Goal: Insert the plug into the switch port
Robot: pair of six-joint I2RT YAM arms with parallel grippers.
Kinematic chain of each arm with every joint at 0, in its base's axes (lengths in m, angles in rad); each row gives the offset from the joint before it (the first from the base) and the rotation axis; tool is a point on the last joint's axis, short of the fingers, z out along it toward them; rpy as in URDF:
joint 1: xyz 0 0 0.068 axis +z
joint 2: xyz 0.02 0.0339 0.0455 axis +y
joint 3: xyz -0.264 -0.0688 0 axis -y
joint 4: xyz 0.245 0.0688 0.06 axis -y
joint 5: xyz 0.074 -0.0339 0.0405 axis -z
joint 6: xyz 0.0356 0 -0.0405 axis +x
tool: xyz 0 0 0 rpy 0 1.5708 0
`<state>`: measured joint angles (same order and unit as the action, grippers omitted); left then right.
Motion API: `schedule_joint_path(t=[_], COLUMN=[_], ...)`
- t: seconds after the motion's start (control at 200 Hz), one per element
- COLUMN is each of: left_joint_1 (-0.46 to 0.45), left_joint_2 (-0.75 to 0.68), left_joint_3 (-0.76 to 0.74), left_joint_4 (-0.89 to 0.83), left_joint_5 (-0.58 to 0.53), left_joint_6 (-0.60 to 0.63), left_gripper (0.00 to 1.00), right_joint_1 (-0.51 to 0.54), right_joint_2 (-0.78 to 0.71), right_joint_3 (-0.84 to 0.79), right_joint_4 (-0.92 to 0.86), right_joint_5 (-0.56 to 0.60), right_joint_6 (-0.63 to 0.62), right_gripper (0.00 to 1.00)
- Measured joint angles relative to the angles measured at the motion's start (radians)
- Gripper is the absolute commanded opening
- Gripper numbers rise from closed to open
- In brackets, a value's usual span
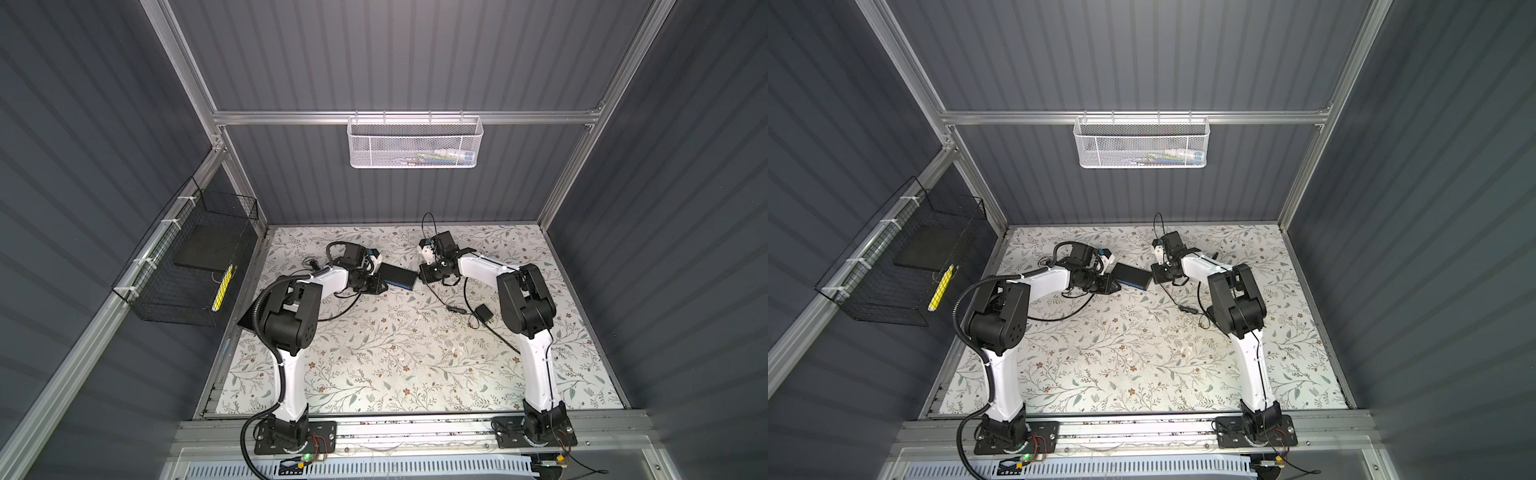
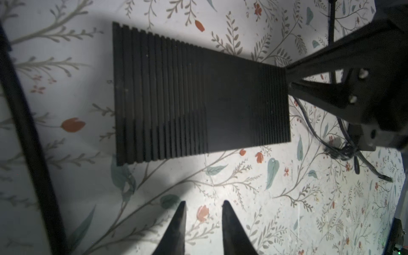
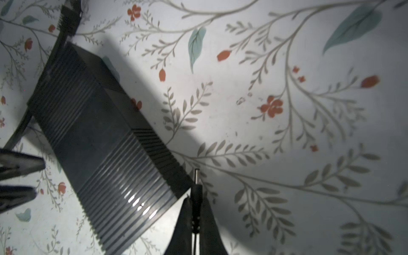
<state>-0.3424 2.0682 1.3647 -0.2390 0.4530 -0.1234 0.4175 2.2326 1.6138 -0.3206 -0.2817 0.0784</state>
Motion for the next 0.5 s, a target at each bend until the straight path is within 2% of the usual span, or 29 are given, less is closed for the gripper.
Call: schedule_joint_path(t=[0.295,0.495], left_joint_1=[0.002,0.002], left_joint_2=[0.066,0.067], left_joint_3=[0.096,0.122], left_joint_4=[0.016,0.017], left_joint_5=[0.012,0.02], left_joint_6=[0.008,0.019], left_gripper=[0.29,0.29], right_joint_1=[0.017,0.016], right_joint_2=[-0.145,-0.189], right_joint_3=[-0.168,-0.174], right_joint_4=[0.008,-0.006], right_joint_5=[-0.027,-0.013], right_joint_6=[-0.002,-0.021], right_gripper=[0.01,0.0])
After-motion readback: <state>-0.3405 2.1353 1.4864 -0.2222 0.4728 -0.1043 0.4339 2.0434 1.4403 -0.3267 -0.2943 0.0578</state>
